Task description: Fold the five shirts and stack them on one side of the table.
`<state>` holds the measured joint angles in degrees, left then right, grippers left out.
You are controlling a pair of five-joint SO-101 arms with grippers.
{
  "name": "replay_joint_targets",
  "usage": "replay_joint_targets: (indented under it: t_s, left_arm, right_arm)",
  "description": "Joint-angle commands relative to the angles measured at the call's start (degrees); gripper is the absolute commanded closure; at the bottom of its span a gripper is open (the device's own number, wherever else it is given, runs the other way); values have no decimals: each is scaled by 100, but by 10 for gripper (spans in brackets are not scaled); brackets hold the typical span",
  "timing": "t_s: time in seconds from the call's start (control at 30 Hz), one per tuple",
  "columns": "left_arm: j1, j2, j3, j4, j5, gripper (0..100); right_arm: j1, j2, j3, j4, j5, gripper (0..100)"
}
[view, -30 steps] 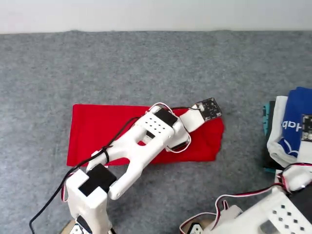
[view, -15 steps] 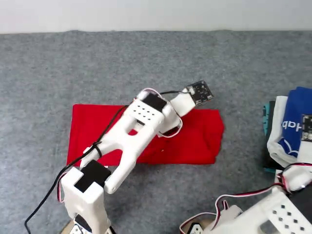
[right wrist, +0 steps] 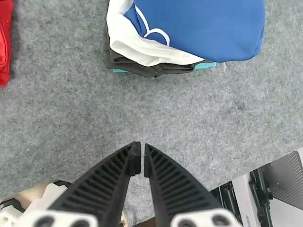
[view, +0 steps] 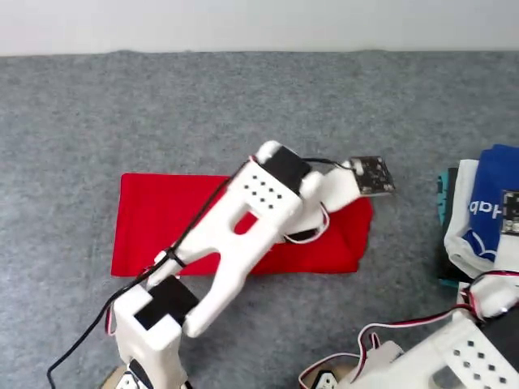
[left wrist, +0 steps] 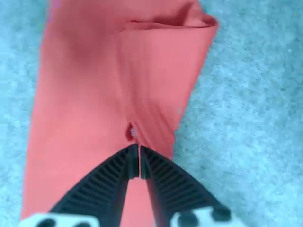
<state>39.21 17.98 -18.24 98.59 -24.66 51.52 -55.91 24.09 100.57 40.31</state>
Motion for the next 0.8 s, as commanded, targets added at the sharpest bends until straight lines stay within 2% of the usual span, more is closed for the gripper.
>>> replay_joint_targets:
  t_s: [0.0,0.27,0.5,0.67,0.77]
  left_arm:
    - [70,-9,154,79,-53,985]
    - [-695,695,927,-879,-79,985]
    - [-1108,1758,892,-1591,-149,985]
    - [-1248,1758,48,-1002,-290,985]
    - [-1231,1758,-681,-334,-290,985]
  right_arm:
    - [57,-57,-26,233,62,973]
    - [66,-57,-26,233,62,973]
    - [66,-57,-26,233,62,973]
    - [66,-57,-26,233,62,973]
    - [66,-57,-26,233,62,973]
